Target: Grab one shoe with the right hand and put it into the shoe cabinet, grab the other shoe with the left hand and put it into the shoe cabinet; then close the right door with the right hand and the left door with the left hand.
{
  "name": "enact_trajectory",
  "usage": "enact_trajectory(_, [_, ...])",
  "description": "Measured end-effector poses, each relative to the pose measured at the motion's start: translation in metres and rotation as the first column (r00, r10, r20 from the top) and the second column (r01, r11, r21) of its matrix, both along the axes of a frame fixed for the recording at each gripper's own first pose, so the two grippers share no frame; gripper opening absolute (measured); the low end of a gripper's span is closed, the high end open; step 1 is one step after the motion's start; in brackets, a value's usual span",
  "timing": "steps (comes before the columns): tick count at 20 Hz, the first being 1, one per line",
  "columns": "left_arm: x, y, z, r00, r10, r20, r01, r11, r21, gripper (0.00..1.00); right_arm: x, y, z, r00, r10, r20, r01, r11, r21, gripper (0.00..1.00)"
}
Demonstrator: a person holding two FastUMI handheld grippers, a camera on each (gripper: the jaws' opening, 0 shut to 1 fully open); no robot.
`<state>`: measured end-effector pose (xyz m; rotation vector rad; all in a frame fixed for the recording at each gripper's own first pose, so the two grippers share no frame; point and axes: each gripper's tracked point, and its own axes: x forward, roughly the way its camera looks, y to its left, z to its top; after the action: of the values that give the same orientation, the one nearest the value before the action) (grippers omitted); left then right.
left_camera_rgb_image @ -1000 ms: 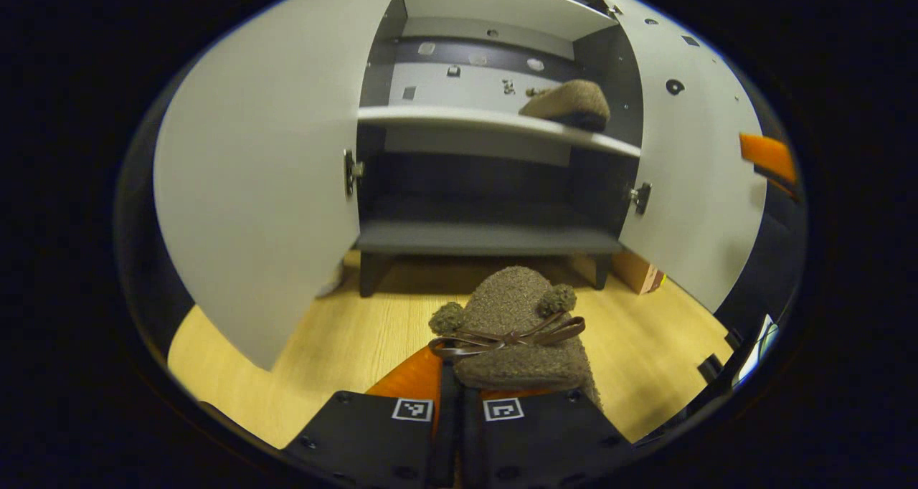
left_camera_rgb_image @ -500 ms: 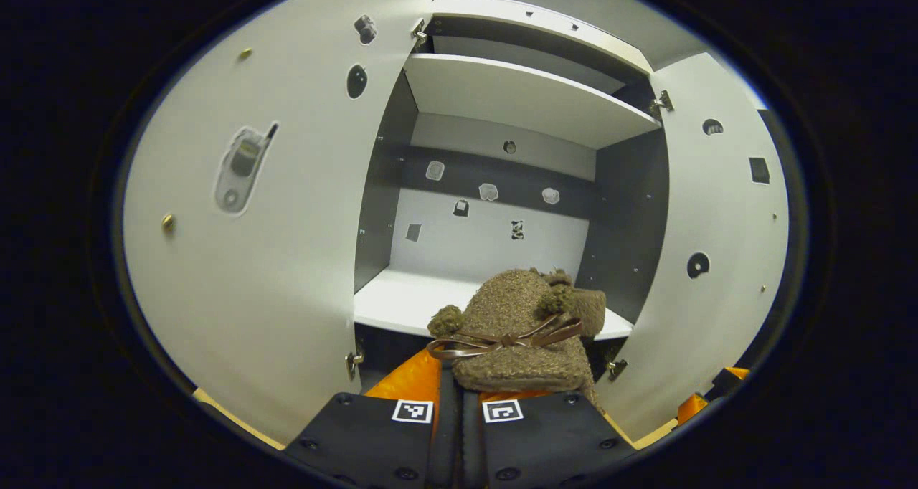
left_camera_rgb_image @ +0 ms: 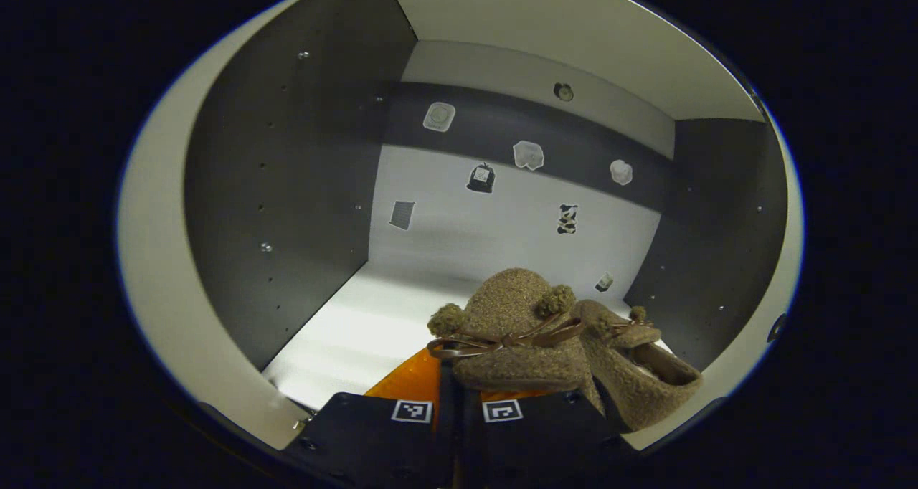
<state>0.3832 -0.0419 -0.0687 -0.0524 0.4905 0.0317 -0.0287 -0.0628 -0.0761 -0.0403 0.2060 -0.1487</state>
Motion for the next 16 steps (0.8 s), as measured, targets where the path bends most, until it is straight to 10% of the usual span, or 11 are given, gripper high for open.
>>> enact_trajectory(6, [0.023, -0.001, -0.03, 0.995, 0.027, -0.091, -0.021, 0.998, 0.064, 0.18, 0.003, -0.007, -0.006, 1.0, -0.003, -0.013, 0.003, 1.0, 0.008, 0.93])
enact_trajectory(12, [0.022, 0.01, -0.031, 0.996, 0.024, -0.087, -0.015, 0.994, 0.108, 0.48, 0.009, -0.005, -0.01, 1.0, 0.01, -0.016, -0.009, 1.0, 0.013, 0.93])
enact_trajectory(16, [0.014, 0.01, -0.027, 0.996, -0.027, -0.087, 0.034, 0.996, 0.077, 0.87, 0.014, 0.0, -0.011, 1.0, 0.023, -0.014, -0.022, 1.0, 0.016, 0.93])
